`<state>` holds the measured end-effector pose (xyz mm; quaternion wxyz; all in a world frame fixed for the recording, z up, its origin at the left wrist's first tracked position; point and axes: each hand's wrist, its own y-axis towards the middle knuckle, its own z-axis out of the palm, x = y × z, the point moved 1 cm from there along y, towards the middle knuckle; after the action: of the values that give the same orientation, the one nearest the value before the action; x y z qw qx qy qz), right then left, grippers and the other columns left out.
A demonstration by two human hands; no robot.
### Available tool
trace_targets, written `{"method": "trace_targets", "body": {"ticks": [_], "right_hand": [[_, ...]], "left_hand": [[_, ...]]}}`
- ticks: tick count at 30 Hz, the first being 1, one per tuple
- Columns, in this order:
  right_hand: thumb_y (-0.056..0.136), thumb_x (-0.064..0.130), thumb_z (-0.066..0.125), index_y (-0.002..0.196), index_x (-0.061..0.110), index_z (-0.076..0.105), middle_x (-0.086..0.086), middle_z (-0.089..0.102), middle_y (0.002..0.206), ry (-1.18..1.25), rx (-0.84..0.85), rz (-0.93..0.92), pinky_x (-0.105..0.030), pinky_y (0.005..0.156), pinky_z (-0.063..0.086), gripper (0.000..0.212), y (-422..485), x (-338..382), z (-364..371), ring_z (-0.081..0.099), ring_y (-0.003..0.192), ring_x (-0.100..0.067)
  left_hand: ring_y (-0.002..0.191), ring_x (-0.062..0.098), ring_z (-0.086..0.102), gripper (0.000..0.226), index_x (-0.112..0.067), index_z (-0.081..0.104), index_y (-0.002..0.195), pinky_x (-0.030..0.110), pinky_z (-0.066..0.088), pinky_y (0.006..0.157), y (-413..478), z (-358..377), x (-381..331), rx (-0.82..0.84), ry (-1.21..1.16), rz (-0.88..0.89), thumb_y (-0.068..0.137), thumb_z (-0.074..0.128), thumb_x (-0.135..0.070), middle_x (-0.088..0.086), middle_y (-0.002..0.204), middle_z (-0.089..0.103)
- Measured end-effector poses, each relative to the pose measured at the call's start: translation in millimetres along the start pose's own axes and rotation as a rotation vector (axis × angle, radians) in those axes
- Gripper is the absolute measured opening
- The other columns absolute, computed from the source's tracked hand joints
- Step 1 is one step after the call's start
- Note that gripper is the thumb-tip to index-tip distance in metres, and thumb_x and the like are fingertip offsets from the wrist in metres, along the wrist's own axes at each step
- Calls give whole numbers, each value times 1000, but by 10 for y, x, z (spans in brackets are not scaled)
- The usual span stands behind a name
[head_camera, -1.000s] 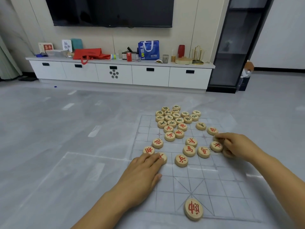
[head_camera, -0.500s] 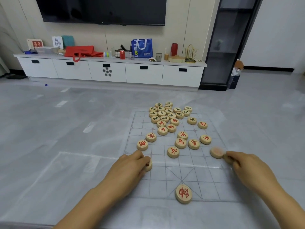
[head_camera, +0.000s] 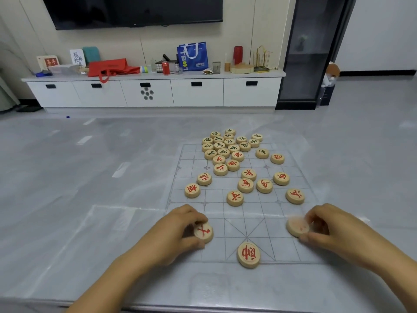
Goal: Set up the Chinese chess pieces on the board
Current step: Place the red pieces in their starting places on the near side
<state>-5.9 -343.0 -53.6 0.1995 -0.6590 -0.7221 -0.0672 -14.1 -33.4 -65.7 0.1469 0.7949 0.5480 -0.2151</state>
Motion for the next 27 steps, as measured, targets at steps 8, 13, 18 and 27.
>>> {"method": "trace_targets", "body": {"ticks": [8, 13, 18, 27], "right_hand": [[85, 44, 55, 130, 42, 36, 24, 36, 99, -3, -10, -146, -20, 80, 45, 49, -119, 170, 131, 49, 89, -1], [76, 50, 62, 101, 41, 43, 19, 46, 95, 6, 56, -144, -21, 73, 46, 32, -212, 252, 146, 51, 82, 0], [74, 54, 63, 106, 54, 28, 25, 42, 97, -10, 117, -174, -20, 79, 46, 47, -277, 278, 138, 50, 85, 2], [74, 55, 62, 99, 43, 43, 20, 48, 93, -37, 107, -172, -20, 73, 48, 34, -287, 302, 146, 52, 82, -1]], "left_hand": [[92, 3, 50, 47, -39, 49, 119, 12, 41, 85, -48, 10, -35, 61, -91, -48, 78, 70, -27, -27, 100, 42], [89, 1, 50, 38, -38, 54, 113, 12, 42, 81, -83, 25, -122, 87, -41, -25, 78, 69, -33, -22, 97, 45], [92, 0, 47, 37, -41, 51, 112, 13, 41, 83, -137, 35, -187, 130, -11, 6, 79, 67, -37, -22, 96, 44], [90, 2, 44, 37, -39, 50, 110, 15, 39, 81, -143, 69, -231, 111, 41, 19, 77, 66, -44, -23, 93, 43]]}}
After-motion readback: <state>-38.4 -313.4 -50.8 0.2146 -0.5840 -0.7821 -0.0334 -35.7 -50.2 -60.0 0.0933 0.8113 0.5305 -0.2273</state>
